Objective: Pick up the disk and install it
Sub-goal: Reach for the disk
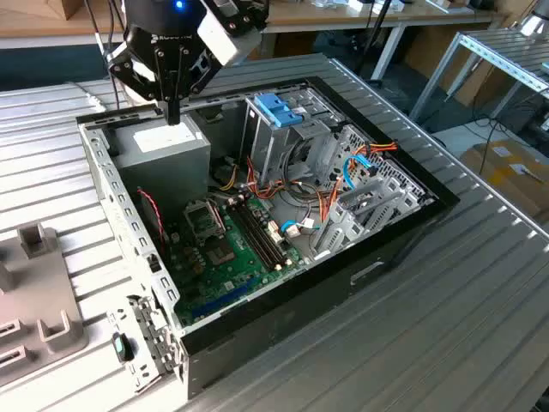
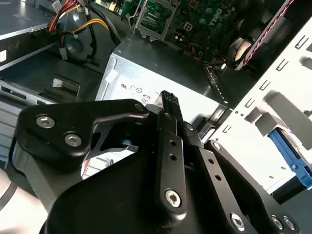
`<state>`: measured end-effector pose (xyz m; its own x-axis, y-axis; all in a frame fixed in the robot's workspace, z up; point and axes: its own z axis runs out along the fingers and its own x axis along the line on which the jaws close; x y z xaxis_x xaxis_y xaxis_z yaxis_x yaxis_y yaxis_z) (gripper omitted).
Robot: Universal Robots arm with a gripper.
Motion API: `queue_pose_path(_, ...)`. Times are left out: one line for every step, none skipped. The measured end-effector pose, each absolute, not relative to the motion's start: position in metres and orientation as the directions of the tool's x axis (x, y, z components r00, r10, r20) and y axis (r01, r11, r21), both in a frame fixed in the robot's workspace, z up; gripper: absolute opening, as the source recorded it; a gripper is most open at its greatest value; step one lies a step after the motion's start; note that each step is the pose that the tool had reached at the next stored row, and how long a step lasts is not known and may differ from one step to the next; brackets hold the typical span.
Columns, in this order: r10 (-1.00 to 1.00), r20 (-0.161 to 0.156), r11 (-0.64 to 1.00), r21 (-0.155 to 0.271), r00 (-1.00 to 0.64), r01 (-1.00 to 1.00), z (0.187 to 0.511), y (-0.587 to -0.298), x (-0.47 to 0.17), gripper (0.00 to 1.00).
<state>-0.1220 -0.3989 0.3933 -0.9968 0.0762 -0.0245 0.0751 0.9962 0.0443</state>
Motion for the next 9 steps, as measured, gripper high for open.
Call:
queue_pose_path(0.076, -0.024, 0.996, 0.044, -0.997, 0.075, 0.3933, -0.3989, -0.122, 0.11)
queue_pose_path(0.076, -0.024, 0.996, 0.044, -0.997, 0.075, 0.3933, -0.3989, -0.122, 0.11)
queue_pose_path(0.076, -0.024, 0.996, 0.044, -0.997, 0.075, 0.3933, -0.3989, -0.122, 0.11)
queue_pose_path(0.076, -0.024, 0.996, 0.044, -0.997, 0.075, 0.3933, -0.3989, -0.122, 0.11)
queue_pose_path(0.076, -0.024, 0.996, 0.044, -0.997, 0.075, 0.3933, -0.3989, -0.1222, 0.11)
queue_pose_path(0.076, -0.024, 0.996, 0.044, -0.997, 0.075, 0.3934, -0.3989, -0.1224, 0.11)
queue_pose_path(0.076, -0.024, 0.996, 0.044, -0.997, 0.075, 0.3933, -0.3989, -0.1227, 0.11)
queue_pose_path(0.076, -0.024, 0.996, 0.044, -0.997, 0.075, 0.3933, -0.3989, -0.1229, 0.11)
queue_pose_path(0.076, -0.024, 0.996, 0.044, -0.997, 0.075, 0.3933, -0.3989, -0.1231, 0.11)
